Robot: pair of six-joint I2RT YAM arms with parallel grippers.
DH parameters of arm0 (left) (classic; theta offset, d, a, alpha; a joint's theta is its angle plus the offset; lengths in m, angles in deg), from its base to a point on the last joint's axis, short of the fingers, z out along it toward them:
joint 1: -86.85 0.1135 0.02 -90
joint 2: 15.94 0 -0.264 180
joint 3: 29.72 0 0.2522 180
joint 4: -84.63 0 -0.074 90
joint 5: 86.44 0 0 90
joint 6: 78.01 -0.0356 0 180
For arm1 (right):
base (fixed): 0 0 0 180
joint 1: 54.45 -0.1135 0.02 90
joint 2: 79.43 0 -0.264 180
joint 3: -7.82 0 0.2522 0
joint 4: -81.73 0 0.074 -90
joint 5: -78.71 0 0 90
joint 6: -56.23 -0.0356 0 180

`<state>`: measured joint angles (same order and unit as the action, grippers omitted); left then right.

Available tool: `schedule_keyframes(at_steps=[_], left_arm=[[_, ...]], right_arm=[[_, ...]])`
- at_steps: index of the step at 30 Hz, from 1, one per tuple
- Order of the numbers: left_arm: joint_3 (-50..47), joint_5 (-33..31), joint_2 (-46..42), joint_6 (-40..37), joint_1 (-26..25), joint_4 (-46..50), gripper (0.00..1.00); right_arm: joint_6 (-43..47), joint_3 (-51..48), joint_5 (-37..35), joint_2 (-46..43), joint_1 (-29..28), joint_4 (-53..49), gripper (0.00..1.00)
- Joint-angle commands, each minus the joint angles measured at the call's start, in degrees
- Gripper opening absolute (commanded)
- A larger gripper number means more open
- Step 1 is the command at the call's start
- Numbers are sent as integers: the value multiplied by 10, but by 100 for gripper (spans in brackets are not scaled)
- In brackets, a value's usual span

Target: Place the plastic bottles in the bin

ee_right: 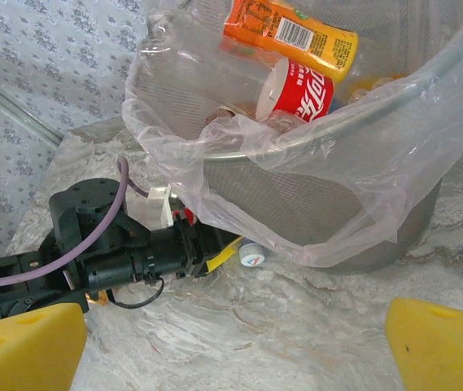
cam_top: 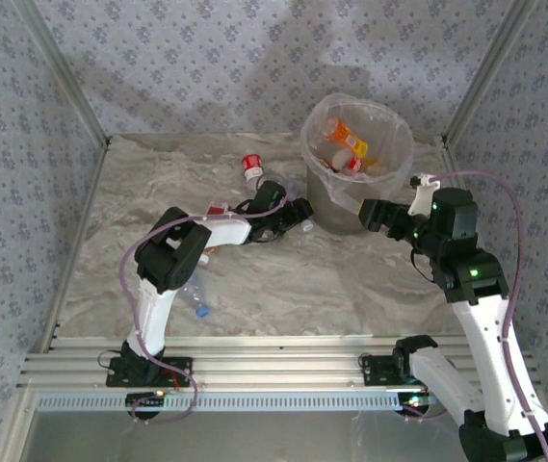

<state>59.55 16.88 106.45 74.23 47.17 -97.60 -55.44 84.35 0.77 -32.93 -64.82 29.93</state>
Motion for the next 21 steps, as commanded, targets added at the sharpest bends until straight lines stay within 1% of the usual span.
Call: schedule_keyframes(at_steps=[1, 5, 8, 12, 18, 21], left_arm=[[12, 0, 40, -5, 4, -26, 68], [3, 9, 44, 4, 10, -43, 64], [-9, 13, 39, 8, 11, -56, 58], [-25, 18, 17, -1, 11, -62, 56], [-84, 25, -54, -46, 6, -63, 55], [-130, 39, -104, -88, 0, -86, 55]], right_arm=[[-10, -6, 11, -1, 3, 1, 97], [-12, -7, 12, 1, 3, 3, 97], [-12, -6, 13, 1, 4, 2, 97], [-12, -6, 14, 4, 4, 2, 97], [-12, -11, 23, 5, 5, 7, 96], [-13, -19, 40, 11, 5, 19, 96]])
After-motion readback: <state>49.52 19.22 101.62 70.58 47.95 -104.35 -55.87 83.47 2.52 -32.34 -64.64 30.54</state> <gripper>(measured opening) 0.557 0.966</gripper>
